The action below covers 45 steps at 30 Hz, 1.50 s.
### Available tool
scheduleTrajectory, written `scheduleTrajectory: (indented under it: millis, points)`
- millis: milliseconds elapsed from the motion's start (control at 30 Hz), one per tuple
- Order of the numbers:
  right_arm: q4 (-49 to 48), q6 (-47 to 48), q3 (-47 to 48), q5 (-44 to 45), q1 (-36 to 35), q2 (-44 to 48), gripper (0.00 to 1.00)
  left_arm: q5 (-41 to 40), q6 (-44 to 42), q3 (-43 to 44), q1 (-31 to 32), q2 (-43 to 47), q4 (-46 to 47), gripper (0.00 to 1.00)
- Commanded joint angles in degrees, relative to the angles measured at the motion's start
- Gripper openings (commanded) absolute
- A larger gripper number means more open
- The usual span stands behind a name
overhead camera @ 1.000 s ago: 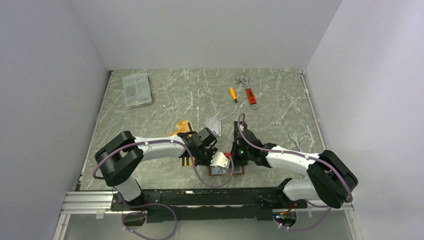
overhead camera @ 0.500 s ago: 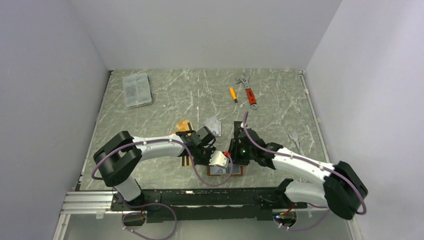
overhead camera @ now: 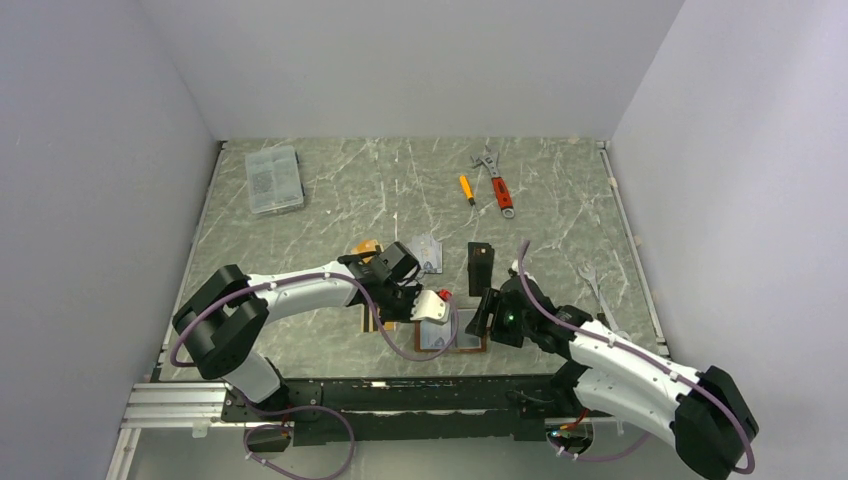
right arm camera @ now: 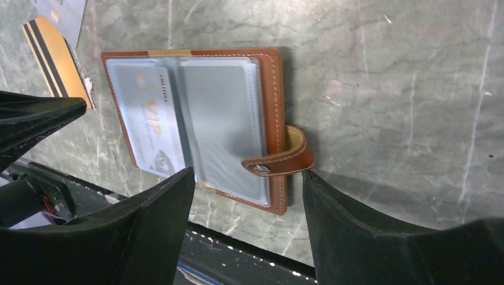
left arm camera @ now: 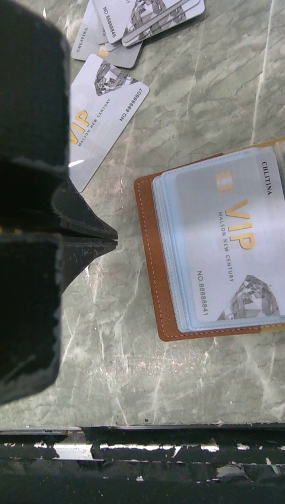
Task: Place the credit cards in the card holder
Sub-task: Insert the credit card into the card holder, then close the card holder at the center of the board.
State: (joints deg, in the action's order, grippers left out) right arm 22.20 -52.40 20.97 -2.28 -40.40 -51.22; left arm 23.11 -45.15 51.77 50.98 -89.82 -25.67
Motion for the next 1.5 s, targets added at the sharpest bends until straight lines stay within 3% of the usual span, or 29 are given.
scheduleTrajectory:
  millis: [0,333,767,1200,1333,1467]
  points:
    - [-0.18,-3.22,-2.64,0.7,0.57,3.35,0.7,2.13,0.64,0.24,0.14,0.65,0.42,0.04]
    - [-7.42,-7.62,-10.34,-3.78,1.29,9.0,0.68,-1.19,1.04,2.12,4.14,-4.49,1.12,0.03]
    - [-23.45,-6.61,-13.87,-7.08,1.54,9.61,0.5,0.55,1.89,4.09,5.27,-8.64,1.56,0.01]
    - [-13.86,-7.05,-14.74,-4.39,2.33,23.21,0.5,-0.19,1.55,3.86,5.45,-8.11,0.96,0.0]
    - [-15.72,-6.84,-15.51,-5.46,2.65,21.41,0.49,-0.3,1.5,3.35,5.43,-7.56,1.15,0.0]
    - [-17.39,-4.63,-13.43,-5.46,2.72,13.05,0.46,-0.13,1.74,3.44,5.36,-7.53,0.95,0.0]
